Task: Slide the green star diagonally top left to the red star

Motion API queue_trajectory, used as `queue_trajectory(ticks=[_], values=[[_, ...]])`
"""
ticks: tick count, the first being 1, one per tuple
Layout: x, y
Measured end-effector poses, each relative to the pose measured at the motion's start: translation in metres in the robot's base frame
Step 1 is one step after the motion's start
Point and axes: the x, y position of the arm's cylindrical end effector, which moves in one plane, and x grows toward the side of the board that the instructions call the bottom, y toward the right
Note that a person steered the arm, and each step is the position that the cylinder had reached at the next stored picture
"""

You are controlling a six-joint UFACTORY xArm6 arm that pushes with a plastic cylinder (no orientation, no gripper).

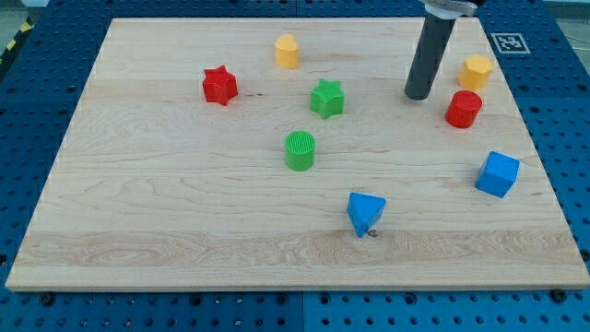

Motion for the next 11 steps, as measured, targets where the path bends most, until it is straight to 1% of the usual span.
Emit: queue_trajectory(ticks=[2, 3, 4, 6, 7, 8, 9, 11], values=[[0.040, 0.001], [0.041, 0.001], [0.050, -0.018], [0.051, -0.049], [0.045, -0.068], [0.041, -0.103], [0.020, -0.118], [-0.024, -0.118]])
